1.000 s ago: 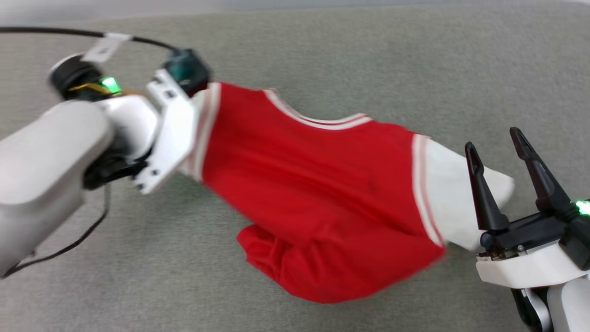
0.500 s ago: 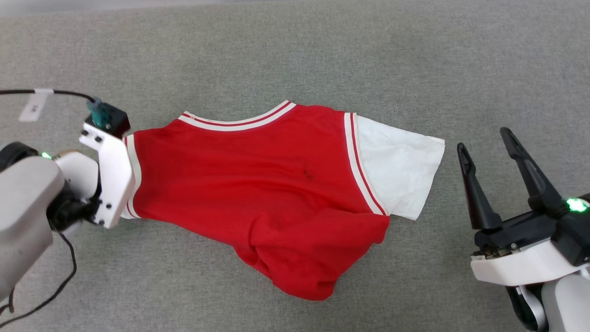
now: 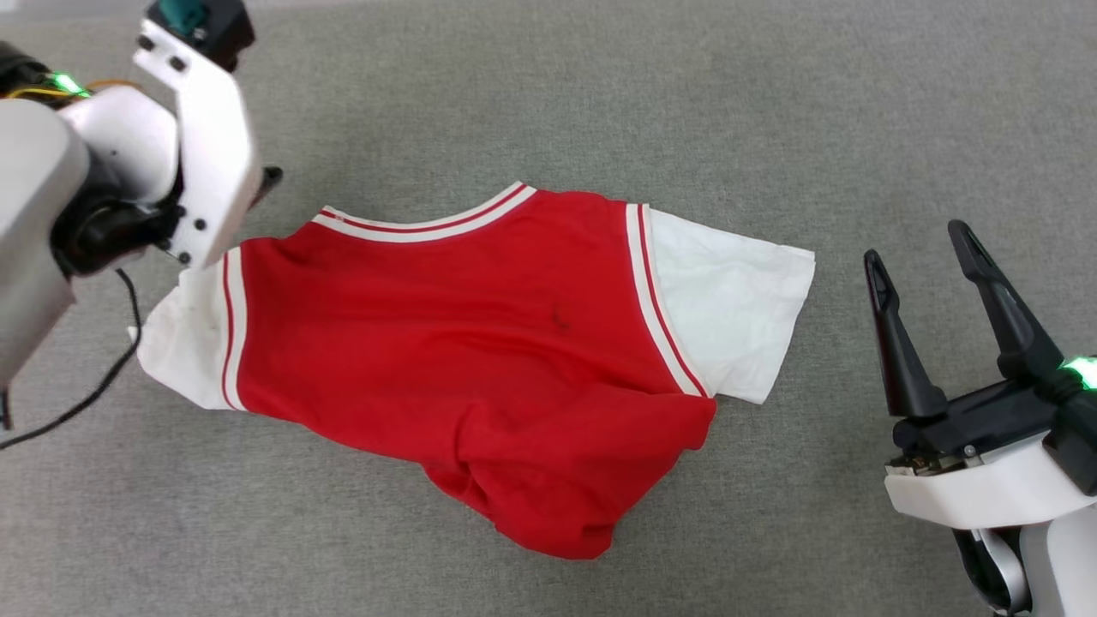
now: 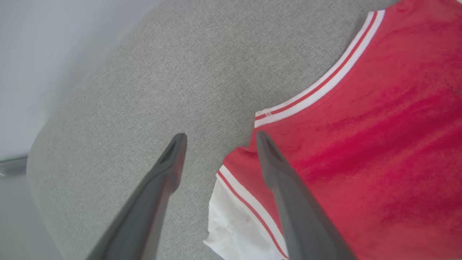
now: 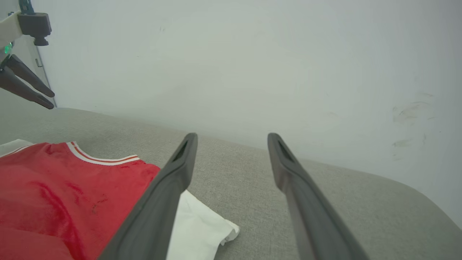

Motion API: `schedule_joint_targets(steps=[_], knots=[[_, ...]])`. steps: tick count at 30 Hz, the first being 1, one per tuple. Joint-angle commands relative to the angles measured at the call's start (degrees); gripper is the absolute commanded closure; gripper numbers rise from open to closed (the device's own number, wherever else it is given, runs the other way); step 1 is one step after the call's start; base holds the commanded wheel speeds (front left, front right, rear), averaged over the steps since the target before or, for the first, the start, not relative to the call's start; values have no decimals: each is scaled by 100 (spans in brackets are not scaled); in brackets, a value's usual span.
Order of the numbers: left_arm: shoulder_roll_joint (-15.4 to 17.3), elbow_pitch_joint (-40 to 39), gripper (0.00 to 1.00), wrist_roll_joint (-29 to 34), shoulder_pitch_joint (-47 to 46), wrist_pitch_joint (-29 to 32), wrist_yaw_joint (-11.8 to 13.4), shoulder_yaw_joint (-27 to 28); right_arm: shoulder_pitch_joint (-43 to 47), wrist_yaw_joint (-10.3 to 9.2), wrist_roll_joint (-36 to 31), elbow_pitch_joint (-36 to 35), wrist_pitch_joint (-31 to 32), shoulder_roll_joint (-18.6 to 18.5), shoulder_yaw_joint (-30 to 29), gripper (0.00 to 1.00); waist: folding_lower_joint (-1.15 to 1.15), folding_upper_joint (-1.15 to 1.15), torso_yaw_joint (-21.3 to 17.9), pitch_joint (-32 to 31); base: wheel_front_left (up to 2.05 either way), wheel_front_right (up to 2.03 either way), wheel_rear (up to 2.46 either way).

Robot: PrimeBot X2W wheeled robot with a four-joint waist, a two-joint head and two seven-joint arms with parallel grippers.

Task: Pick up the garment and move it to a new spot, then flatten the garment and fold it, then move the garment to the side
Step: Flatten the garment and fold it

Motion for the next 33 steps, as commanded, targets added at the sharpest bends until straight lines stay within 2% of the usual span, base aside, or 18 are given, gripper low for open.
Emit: schedule_joint_targets(steps=[1,7,17,18,19,26,30,33], knots=[[-136,-14,0,-2,-41,213,-24,-97,-119,-6,-19,-60,-11,-32,13,0,0,0,-77,116,0,0,0],[-405,267,0,-52,174,624,-37,-244,-263,-6,-81,-110,-11,7,94,0,0,0,-256,405,0,0,0],[-690,809,0,-30,655,803,-72,-421,-381,-6,-130,-112,-11,65,87,0,0,0,-408,659,0,0,0],[-706,795,66,7,659,752,-72,-438,-379,-6,-129,-102,-11,73,86,0,0,0,-409,658,0,0,0],[-720,759,100,-4,643,683,-78,-440,-373,-6,-138,-86,-11,78,85,0,0,0,-411,639,0,0,0],[-490,-143,100,53,-169,148,-82,-353,-240,-6,-144,-82,-11,92,-10,0,0,0,-371,410,0,0,0],[-600,-678,100,49,-522,-24,-84,-398,-209,-6,-132,-116,-11,107,-36,0,0,0,-388,374,0,0,0],[-798,-922,100,117,-699,-52,-84,-411,-265,-6,-120,-145,-11,135,-2,0,0,0,-456,422,0,0,0]])
